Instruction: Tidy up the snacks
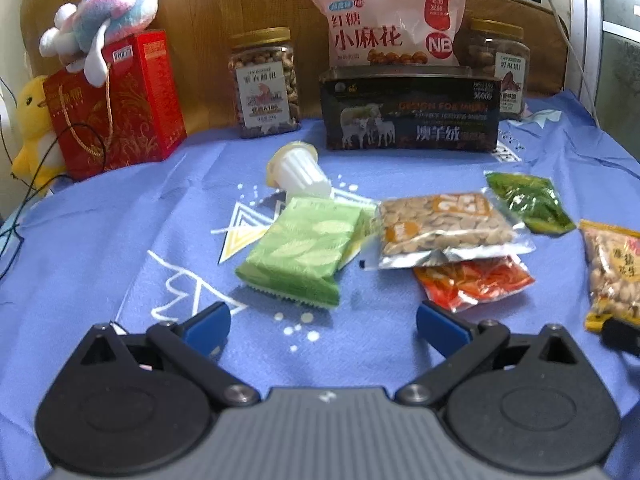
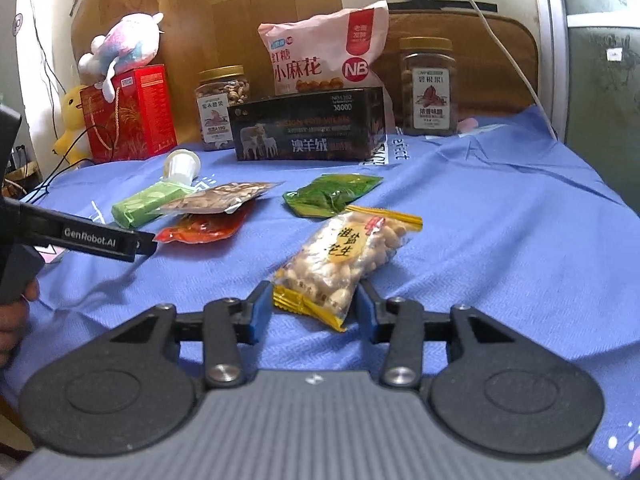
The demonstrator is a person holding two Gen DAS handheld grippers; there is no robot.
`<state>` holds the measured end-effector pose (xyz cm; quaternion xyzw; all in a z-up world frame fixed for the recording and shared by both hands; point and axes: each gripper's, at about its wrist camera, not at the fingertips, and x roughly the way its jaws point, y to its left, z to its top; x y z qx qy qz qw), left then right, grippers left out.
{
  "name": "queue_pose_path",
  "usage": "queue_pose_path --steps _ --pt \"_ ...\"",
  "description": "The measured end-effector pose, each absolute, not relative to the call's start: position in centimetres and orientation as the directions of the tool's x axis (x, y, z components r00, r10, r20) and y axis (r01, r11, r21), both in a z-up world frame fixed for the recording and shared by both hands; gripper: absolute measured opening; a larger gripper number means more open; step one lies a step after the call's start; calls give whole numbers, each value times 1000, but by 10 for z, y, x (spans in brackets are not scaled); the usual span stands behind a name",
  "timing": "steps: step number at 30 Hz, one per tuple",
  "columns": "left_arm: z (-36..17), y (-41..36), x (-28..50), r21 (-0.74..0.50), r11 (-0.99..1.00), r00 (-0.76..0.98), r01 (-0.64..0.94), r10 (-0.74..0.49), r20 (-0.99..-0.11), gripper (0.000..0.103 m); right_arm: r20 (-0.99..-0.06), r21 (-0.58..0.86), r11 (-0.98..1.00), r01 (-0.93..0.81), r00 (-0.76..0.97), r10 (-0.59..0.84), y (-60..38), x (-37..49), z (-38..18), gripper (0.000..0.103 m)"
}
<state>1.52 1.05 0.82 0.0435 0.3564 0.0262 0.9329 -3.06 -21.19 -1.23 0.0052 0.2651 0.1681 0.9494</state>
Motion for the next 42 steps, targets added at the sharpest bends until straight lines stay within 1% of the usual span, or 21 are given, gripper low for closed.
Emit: queue_pose_path --steps 4,8,23,25,27,28,29,32,34,35,37,39,41,42 --pt "22 -5 15 131 991 768 -7 89 -634 103 -489 117 939 -325 804 339 -217 -31 -13 48" --pt "30 -27 18 174 985 781 15 97 -617 103 -484 96 931 -352 801 353 -218 -32 -14 47" --pt "28 -87 45 263 961 772 79 108 -626 102 -433 -59 902 -428 825 363 -231 -47 -17 47" --pt "27 -91 46 271 959 771 83 110 -627 102 -416 -103 904 -416 843 341 -232 -48 -17 48" --pt "26 -94 48 277 957 770 88 111 -628 102 -375 -175 919 -354 887 270 -235 -49 -17 53" --pt "25 -95 49 278 956 770 91 110 -629 102 -353 -204 926 -319 906 234 -238 -48 -16 57" --pt "25 -96 50 275 957 769 96 104 -631 102 -334 -218 933 -287 920 205 -242 -48 -15 58" --pt "31 -96 53 224 966 773 132 41 -633 102 -300 -191 963 -190 945 128 -261 -44 -11 58" --pt "38 -98 55 180 968 779 177 -27 -626 102 -304 -148 981 -126 949 76 -275 -40 -9 58" --pt "42 -100 57 159 964 780 212 -69 -622 102 -315 -113 986 -119 946 78 -281 -40 -8 58" --pt "48 -104 59 112 949 766 296 -166 -621 102 -330 -13 987 -160 933 146 -292 -43 -4 58" --pt "52 -107 65 33 920 716 390 -281 -639 96 -347 65 974 -218 910 227 -294 -47 -4 58" --pt "50 -109 69 -57 894 646 445 -365 -670 87 -373 75 962 -262 887 271 -285 -50 -9 58" --pt "47 -110 69 -98 877 611 470 -403 -681 85 -386 62 960 -273 880 275 -280 -49 -13 58"
